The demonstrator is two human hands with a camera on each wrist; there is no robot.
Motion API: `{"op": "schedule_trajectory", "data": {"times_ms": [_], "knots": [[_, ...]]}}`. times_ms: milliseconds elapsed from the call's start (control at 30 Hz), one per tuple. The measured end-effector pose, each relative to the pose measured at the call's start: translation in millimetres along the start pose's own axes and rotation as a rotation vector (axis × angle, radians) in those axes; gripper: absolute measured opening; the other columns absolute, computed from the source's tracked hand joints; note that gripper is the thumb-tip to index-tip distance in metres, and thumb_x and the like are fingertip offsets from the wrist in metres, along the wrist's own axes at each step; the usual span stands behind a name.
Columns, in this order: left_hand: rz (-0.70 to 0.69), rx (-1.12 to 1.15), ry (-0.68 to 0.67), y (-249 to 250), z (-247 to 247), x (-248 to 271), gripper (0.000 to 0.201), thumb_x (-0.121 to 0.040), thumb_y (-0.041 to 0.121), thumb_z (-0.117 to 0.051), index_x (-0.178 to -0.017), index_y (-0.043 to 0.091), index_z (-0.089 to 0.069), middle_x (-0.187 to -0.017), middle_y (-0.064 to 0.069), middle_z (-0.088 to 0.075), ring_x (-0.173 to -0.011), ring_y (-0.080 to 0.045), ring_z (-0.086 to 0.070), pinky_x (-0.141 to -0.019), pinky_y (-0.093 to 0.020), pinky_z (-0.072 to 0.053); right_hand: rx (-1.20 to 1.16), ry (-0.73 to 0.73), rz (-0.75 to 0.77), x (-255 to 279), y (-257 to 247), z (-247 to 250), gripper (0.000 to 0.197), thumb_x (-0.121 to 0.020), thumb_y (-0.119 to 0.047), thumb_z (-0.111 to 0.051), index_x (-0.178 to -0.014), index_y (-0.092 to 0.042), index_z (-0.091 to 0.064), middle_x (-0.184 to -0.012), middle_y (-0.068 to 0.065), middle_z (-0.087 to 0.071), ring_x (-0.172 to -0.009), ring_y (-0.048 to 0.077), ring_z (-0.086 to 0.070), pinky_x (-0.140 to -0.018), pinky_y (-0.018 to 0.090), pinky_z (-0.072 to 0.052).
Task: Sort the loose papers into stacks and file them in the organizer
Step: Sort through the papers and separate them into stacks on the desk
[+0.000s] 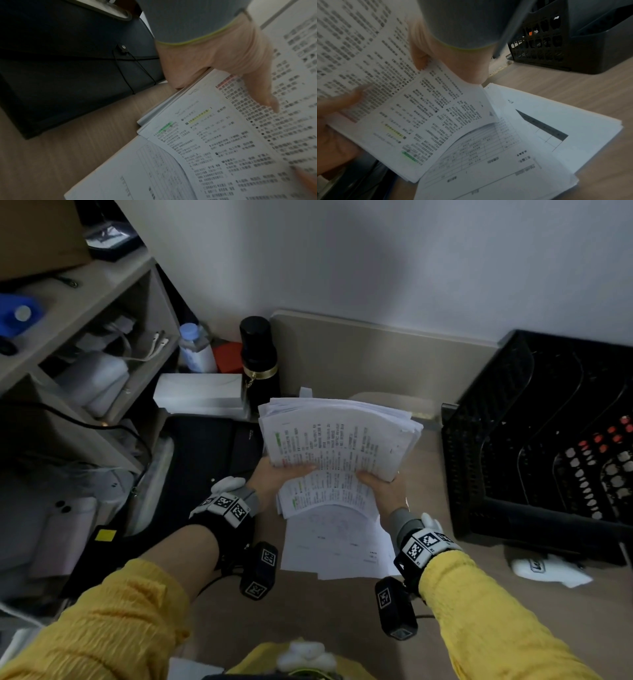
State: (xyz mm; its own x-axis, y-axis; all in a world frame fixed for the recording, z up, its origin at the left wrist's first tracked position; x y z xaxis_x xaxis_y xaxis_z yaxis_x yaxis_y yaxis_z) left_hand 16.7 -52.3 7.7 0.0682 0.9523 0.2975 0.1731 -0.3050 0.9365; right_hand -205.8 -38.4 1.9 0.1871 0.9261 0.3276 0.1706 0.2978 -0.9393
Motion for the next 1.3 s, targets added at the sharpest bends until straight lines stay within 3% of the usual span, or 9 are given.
{"op": "schedule_trajectory", "data": {"times_ms": [100,267,500,600,700,933,1067,1167,1300], "knots": [[-0.001,-0.008,0.001,-0.3,1.1,-0.2,0.041,-0.079,-0.005,-0.071,-0.118,0.001,-0.062,-0.119,-0.011,-0.067,-0.104,-0.02,-0.067,-0.077,-0.029,-0.058,0.046,-0.051,-0.076,-2.3,10.9,0.6,0.025,-0.078,0.008,-0.067,-0.095,-0.01,-0.064,-0.095,0.005,-0.067,-0.09,0.025,-0.063,-0.078,0.034,-0.055],[0.008,-0.025,0.006,-2.0,3.3,-1.5,0.043,-0.079,-0.001,-0.073,-0.121,0.004,-0.063,-0.121,-0.009,-0.067,-0.107,-0.021,-0.066,-0.078,-0.029,-0.057,0.157,-0.08,-0.193,-4.5,30.4,6.5,0.039,-0.078,0.008,-0.067,-0.116,0.001,-0.062,-0.11,0.013,-0.064,-0.104,0.028,-0.059,-0.091,0.036,-0.047],[0.014,-0.034,0.014,-2.2,3.1,0.9,0.044,-0.077,-0.003,-0.073,-0.12,0.0,-0.062,-0.122,-0.014,-0.066,-0.11,-0.027,-0.065,-0.091,-0.042,-0.054,0.254,-0.04,-0.203,-1.0,37.0,6.6,0.038,-0.079,0.008,-0.064,-0.116,0.001,-0.059,-0.116,0.014,-0.062,-0.103,0.029,-0.055,-0.089,0.036,-0.045],[0.016,-0.035,-0.002,-1.8,3.8,0.7,0.043,-0.078,-0.003,-0.073,-0.12,0.002,-0.063,-0.122,-0.013,-0.066,-0.109,-0.026,-0.065,-0.089,-0.04,-0.056,0.191,-0.039,-0.12,1.1,21.1,8.3,0.037,-0.077,0.014,-0.064,-0.109,-0.003,-0.055,-0.109,0.012,-0.061,-0.1,0.027,-0.057,-0.081,0.034,-0.049],[0.029,-0.055,-0.009,-1.1,3.5,1.4,0.037,-0.077,-0.001,-0.074,-0.112,0.01,-0.067,-0.119,-0.01,-0.068,-0.107,-0.024,-0.066,-0.09,-0.042,-0.055,0.151,0.032,0.008,1.6,-2.4,13.1,0.036,-0.078,0.012,-0.065,-0.109,-0.003,-0.055,-0.094,0.001,-0.062,-0.091,0.021,-0.058,-0.067,0.023,-0.051],[0.064,-0.048,-0.025,-6.6,4.5,0.2,0.04,-0.078,0.0,-0.075,-0.116,0.008,-0.067,-0.118,-0.007,-0.069,-0.106,-0.022,-0.067,-0.086,-0.038,-0.057,0.123,0.038,-0.092,-1.9,15.0,9.1,0.034,-0.079,0.016,-0.057,-0.101,-0.01,-0.056,-0.093,0.003,-0.062,-0.101,0.028,-0.057,-0.089,0.037,-0.047],[0.066,-0.074,-0.033,-11.9,2.2,-1.3,0.038,-0.078,0.0,-0.074,-0.114,0.011,-0.067,-0.118,-0.005,-0.069,-0.107,-0.02,-0.066,-0.09,-0.039,-0.056,0.158,0.052,-0.168,-1.4,34.0,13.1,0.04,-0.08,0.012,-0.057,-0.117,0.0,-0.057,-0.108,0.012,-0.061,-0.111,0.035,-0.056,-0.094,0.042,-0.047],[0.053,-0.104,0.002,-14.2,2.6,-1.4,0.032,-0.083,0.007,-0.071,-0.113,0.014,-0.065,-0.112,0.001,-0.069,-0.101,-0.012,-0.066,-0.089,-0.032,-0.055,0.161,0.038,-0.159,-0.4,27.9,12.4,0.033,-0.083,0.004,-0.063,-0.116,0.0,-0.06,-0.108,0.011,-0.062,-0.101,0.029,-0.057,-0.087,0.036,-0.046],[-0.002,-0.153,0.067,-7.5,4.3,-3.0,0.032,-0.086,0.018,-0.07,-0.117,0.014,-0.064,-0.104,0.008,-0.068,-0.093,-0.003,-0.065,-0.073,-0.015,-0.055,0.211,-0.024,-0.113,1.2,12.3,7.2,0.031,-0.086,-0.002,-0.065,-0.116,0.002,-0.061,-0.107,0.012,-0.064,-0.096,0.027,-0.06,-0.085,0.036,-0.05]]}}
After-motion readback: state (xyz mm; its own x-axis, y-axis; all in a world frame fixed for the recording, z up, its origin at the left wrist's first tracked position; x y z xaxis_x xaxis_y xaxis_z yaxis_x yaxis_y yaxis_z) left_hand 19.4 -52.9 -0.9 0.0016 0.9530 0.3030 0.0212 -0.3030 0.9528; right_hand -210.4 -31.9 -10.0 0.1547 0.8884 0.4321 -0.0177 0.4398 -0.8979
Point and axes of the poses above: each hand's wrist, its own x-axis away from the middle knuckle, its own z-axis out of the back of the hand, y = z × x, the point moved 9 cm from there along -x, towards the middle knuckle
